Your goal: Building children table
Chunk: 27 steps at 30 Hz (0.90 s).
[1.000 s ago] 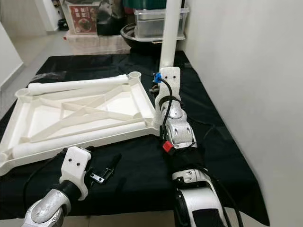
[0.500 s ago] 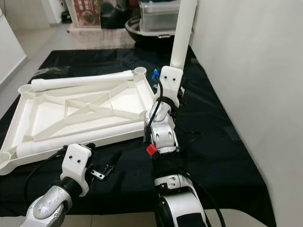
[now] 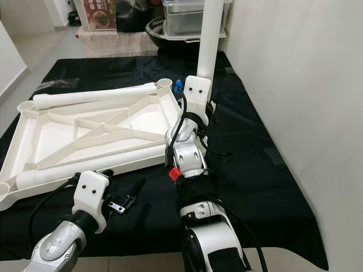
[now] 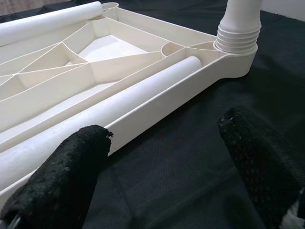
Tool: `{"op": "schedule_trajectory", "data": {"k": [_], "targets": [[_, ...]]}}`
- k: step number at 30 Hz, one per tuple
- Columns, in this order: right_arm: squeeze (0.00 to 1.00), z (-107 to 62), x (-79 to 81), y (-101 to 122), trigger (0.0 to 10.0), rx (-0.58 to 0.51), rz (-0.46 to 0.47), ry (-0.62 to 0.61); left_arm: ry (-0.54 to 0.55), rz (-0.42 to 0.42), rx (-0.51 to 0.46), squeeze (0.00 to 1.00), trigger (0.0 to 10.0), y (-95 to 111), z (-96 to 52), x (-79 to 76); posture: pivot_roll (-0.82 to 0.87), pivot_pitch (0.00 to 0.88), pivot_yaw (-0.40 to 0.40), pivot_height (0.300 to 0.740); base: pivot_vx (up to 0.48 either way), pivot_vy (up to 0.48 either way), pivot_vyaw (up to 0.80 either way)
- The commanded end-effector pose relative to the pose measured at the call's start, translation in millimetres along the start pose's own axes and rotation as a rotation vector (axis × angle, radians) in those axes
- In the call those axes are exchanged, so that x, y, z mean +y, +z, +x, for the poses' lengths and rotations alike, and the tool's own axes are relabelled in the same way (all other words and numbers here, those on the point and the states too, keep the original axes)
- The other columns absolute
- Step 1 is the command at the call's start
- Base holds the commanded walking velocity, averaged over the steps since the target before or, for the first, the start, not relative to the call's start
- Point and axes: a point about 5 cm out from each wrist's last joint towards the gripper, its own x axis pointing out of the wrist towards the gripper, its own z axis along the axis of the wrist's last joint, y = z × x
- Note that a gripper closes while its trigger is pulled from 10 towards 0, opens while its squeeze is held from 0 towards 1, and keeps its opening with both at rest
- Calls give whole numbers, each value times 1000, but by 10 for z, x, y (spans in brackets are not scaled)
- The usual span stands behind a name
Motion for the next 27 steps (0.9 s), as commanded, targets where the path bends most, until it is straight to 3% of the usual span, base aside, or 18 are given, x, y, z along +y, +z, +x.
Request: {"op": "schedule_trajectory", "data": {"k": [1,5,19,20,25,27], "targets": [[0,-61,50,-252,10000,97,-70,12,3,5,10,0,10000,-31,6,-8,125,63,-12,740,0,0,0],[0,-104,148,-307,10000,140,-69,84,-2,6,6,0,10000,-25,16,-21,129,60,-17,740,0,0,0],[0,-56,143,-292,10000,126,-49,91,1,10,5,0,10000,-37,26,-2,126,56,-12,740,0,0,0],[1000,-52,142,-284,10000,121,-36,97,-1,11,5,0,10000,-37,27,-5,126,54,-15,740,0,0,0],[1000,-46,149,-244,10000,97,-25,105,-3,12,8,0,10000,-44,24,-7,128,57,-15,740,0,0,0],[0,-44,156,-228,10000,89,-21,107,-2,13,9,0,10000,-45,20,-2,130,55,-15,740,0,0,0]]}}
